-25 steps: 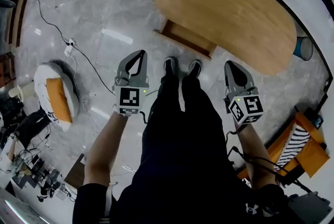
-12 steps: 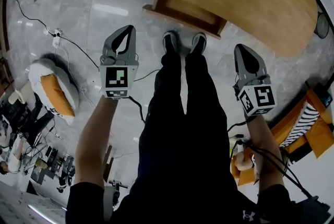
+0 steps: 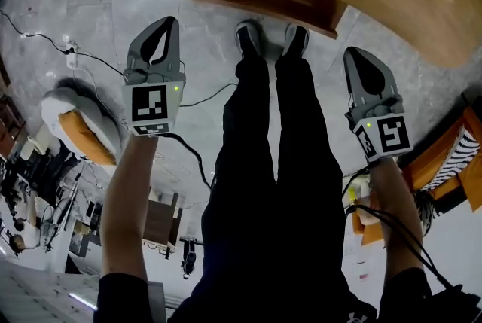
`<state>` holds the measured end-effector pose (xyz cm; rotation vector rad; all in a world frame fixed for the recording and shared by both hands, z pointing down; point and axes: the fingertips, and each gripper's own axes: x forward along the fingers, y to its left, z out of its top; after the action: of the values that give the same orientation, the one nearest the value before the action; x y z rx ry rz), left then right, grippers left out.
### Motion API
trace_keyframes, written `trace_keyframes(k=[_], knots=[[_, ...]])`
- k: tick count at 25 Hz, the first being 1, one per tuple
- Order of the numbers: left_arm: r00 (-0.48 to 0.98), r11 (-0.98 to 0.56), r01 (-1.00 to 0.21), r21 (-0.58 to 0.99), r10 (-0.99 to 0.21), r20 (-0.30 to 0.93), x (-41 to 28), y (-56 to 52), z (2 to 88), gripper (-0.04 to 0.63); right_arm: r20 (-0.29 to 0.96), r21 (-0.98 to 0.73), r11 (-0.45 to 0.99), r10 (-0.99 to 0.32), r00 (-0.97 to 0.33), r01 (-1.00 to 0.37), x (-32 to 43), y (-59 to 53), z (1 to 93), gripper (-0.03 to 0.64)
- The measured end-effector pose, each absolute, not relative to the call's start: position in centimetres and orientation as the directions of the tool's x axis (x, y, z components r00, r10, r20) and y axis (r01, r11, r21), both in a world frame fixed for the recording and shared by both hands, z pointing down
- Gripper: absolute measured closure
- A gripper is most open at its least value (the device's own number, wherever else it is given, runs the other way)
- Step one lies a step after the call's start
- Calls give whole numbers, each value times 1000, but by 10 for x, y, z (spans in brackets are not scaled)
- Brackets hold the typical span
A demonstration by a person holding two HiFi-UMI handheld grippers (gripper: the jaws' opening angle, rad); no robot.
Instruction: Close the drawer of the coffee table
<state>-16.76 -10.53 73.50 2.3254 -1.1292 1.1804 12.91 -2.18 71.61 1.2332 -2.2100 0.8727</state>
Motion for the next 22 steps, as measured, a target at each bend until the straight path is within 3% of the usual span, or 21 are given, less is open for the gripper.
trace_keyframes(k=[6, 14, 18, 22], knots=[[344, -676, -732, -79, -468, 814, -180, -102, 790, 585, 670, -303, 359, -579, -465, -883, 135, -18, 759, 586], [309, -765, -641, -60, -329, 893, -204, -87, 868, 432, 718, -270, 287, -576, -391, -919, 155, 6, 814, 534], [276, -777, -625, -77, -312, 909, -222, -88, 903, 422, 754, -247, 288, -543, -370, -925, 149, 29, 849, 408], [244, -782, -619, -69, -275, 930, -222, -89, 927, 422, 793, -275, 260, -483, -372, -926, 152, 46, 882, 394]])
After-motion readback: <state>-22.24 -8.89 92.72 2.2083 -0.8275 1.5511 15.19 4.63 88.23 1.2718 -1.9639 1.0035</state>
